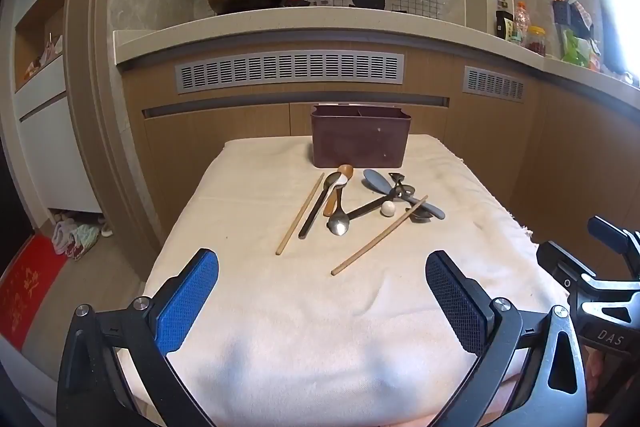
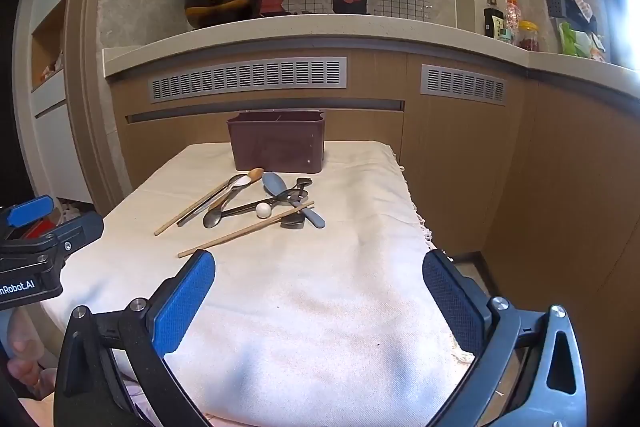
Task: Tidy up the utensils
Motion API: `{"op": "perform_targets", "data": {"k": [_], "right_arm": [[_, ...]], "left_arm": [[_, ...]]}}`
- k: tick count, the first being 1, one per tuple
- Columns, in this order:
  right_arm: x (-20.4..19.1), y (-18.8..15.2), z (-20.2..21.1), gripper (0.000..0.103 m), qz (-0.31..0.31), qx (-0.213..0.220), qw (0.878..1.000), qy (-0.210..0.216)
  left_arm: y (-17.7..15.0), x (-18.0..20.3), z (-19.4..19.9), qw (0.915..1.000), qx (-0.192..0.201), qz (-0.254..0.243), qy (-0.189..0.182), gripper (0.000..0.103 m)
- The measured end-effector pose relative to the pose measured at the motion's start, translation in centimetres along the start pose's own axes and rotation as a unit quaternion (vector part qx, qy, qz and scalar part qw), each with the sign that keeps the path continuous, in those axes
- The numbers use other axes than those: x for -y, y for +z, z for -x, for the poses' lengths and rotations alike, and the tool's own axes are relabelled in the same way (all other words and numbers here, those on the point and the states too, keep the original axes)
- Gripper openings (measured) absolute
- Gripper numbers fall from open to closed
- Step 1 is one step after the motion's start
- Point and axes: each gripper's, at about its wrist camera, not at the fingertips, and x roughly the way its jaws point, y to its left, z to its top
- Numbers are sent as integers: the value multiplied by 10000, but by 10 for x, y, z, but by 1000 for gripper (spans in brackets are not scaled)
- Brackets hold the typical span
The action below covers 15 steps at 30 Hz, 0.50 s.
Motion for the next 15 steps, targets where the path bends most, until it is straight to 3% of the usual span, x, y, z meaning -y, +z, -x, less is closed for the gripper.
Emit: {"op": "perform_targets", "data": {"k": [6, 15], "right_arm": [[33, -5, -4, 103, -118, -79, 9999, 0], [39, -5, -3, 103, -158, -40, 9999, 39]], "left_arm": [[-3, -4, -4, 10000, -26, 28, -24, 103], [-3, -5, -4, 10000, -34, 37, -22, 103]]}}
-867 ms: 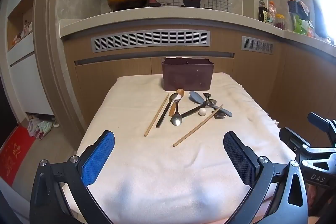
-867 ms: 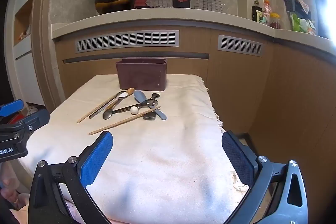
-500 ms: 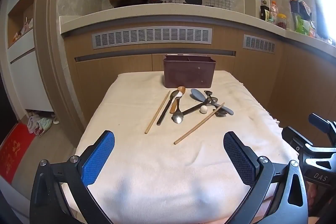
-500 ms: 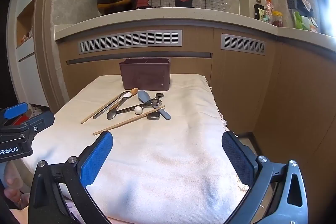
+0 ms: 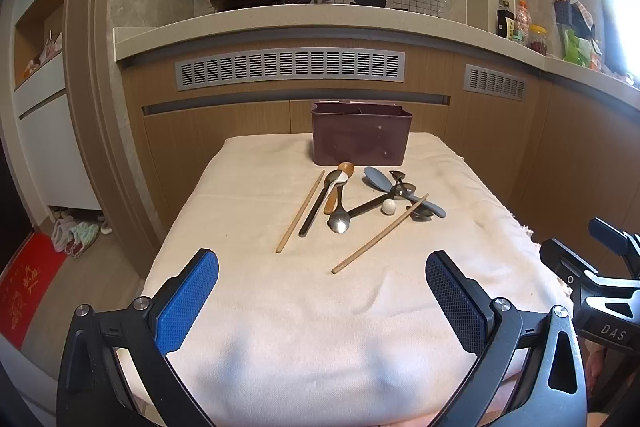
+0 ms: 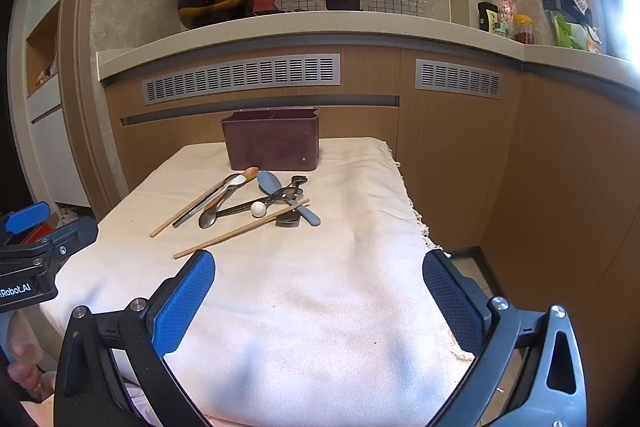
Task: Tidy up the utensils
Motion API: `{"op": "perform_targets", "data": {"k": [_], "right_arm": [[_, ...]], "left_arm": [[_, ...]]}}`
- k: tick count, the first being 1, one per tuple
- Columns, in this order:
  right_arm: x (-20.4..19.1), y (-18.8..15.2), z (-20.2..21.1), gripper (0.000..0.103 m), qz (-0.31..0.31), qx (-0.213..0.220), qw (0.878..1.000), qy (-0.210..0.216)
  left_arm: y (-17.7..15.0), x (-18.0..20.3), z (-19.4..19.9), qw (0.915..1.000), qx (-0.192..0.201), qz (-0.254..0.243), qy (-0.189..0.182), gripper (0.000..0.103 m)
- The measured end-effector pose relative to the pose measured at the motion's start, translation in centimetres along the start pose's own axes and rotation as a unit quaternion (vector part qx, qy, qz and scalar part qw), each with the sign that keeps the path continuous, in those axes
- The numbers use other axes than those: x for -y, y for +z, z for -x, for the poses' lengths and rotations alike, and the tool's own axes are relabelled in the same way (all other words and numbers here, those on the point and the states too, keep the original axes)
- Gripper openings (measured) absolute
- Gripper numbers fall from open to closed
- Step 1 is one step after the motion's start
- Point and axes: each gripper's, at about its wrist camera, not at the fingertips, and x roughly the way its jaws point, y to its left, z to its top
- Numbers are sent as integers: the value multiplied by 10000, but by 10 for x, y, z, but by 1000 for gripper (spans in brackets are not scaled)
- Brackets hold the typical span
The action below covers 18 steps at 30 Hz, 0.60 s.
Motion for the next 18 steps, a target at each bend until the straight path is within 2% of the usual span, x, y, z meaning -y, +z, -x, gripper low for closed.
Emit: {"op": "perform_targets", "data": {"k": [18], "right_arm": [[2, 1, 0, 103, -16, -13, 10000, 44]], "left_arm": [[2, -1, 0, 10000, -18, 1, -21, 103]]}}
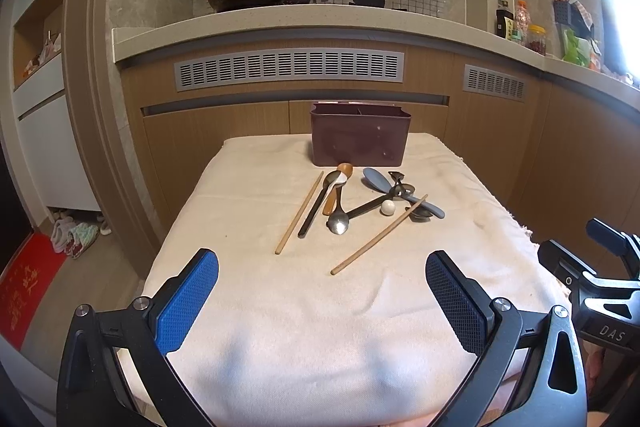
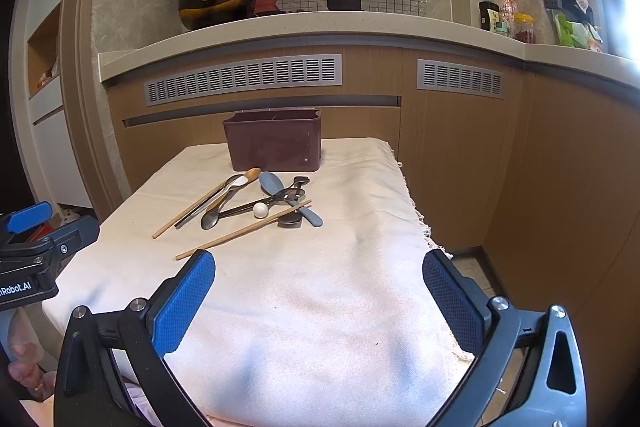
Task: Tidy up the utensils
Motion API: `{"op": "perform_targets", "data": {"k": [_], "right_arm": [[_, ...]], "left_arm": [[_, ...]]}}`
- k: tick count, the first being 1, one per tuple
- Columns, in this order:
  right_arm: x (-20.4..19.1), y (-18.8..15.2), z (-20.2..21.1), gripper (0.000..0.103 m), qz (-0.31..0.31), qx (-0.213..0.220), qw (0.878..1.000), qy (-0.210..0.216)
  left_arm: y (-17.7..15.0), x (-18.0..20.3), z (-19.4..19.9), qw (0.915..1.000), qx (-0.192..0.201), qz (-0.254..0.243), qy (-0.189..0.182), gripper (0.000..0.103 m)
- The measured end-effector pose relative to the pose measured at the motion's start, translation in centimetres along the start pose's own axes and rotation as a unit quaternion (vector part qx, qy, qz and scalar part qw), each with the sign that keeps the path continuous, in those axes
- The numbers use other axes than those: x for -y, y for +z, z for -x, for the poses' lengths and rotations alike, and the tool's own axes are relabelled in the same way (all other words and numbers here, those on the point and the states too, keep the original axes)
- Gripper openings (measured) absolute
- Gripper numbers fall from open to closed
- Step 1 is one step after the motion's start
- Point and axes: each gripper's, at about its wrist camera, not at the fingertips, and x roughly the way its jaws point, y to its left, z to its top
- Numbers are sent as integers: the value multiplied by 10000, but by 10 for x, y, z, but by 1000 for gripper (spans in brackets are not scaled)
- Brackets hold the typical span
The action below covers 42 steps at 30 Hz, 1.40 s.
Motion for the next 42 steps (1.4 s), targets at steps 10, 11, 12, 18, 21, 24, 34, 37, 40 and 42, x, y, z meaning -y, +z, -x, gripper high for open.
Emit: {"op": "perform_targets", "data": {"k": [10, 11, 12, 18, 21, 24, 34, 37, 40, 42], "right_arm": [[0, 1, -1, 103, 43, -39, 10000, -4], [1, 0, -2, 103, 45, -37, 10000, -18], [1, 0, -2, 103, 43, -32, 10000, -37], [1, -1, -2, 103, 34, -24, 10000, -79], [1, -1, -2, 103, 37, -25, 10000, -76], [1, -1, -2, 103, 36, -21, 10000, -83], [2, 0, -2, 103, 41, -34, 10000, -83], [2, 0, -3, 103, 43, -50, 9999, -83], [3, 1, -4, 103, 64, -67, 9999, -84], [1, 2, -5, 103, 90, -72, 9999, -87]], "left_arm": [[0, 0, 1, 10000, 3, 2, -4, 103], [0, 0, 1, 10000, 3, 3, -5, 103], [0, 0, 1, 10000, 2, 6, -5, 103], [1, 0, 1, 10000, -1, 2, -4, 103], [1, 0, 1, 10000, 1, 1, -2, 103], [1, 0, 1, 10000, 4, 4, -6, 103], [1, 0, 2, 10000, -10, 2, 5, 103], [1, 1, 2, 10000, -19, -5, -1, 103], [2, -1, 1, 10000, -44, 1, -16, 103], [3, -3, -3, 10000, -73, -1, -42, 103]]}}
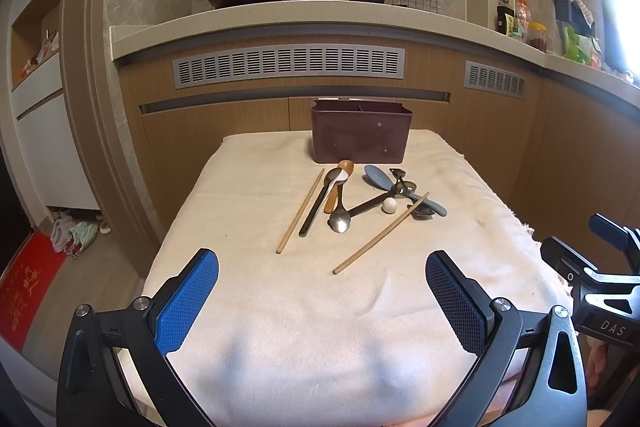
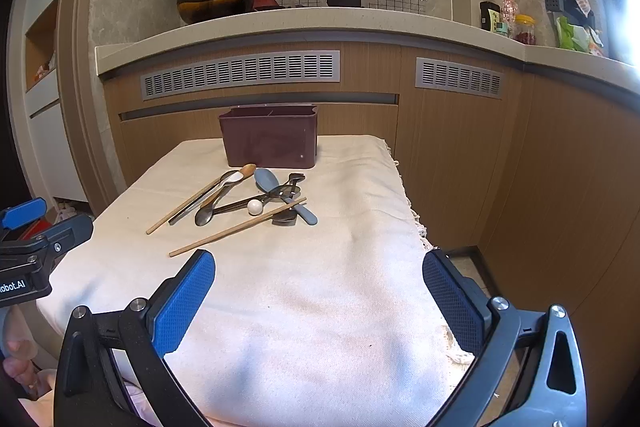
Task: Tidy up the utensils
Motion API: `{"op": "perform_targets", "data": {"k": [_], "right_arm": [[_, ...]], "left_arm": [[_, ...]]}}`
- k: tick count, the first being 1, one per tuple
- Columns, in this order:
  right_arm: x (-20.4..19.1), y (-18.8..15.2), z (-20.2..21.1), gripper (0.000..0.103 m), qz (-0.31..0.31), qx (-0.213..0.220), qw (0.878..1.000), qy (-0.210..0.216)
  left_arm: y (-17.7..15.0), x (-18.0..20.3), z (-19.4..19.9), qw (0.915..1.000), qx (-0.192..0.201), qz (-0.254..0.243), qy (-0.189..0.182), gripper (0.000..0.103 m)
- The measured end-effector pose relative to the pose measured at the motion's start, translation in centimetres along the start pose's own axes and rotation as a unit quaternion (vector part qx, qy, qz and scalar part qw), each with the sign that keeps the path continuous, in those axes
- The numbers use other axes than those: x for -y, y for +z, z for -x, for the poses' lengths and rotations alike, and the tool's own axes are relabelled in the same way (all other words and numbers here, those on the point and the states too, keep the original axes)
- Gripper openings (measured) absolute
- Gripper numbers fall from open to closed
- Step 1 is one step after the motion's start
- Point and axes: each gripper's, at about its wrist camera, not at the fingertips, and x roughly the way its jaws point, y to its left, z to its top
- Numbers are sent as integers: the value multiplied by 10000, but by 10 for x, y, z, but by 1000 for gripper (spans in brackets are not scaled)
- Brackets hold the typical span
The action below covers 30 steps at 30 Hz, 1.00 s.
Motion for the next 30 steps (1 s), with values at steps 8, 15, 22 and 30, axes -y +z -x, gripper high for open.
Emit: {"op": "perform_targets", "data": {"k": [8, 15, 22, 30], "right_arm": [[2, 14, -16, 103, 97, -61, 9999, 12], [-3, 48, -51, 103, 454, 68, 9988, -166], [-16, 78, -116, 103, 885, -86, 9959, -156], [-43, 77, -190, 103, 1635, -643, 9843, 163]], "left_arm": [[20, -8, -23, 9999, -17, 37, -145, 103], [51, -14, -60, 9996, 108, -195, -157, 103], [77, -25, -121, 9991, -101, -82, -401, 103], [89, -55, -175, 9985, -258, 256, -416, 103]]}}
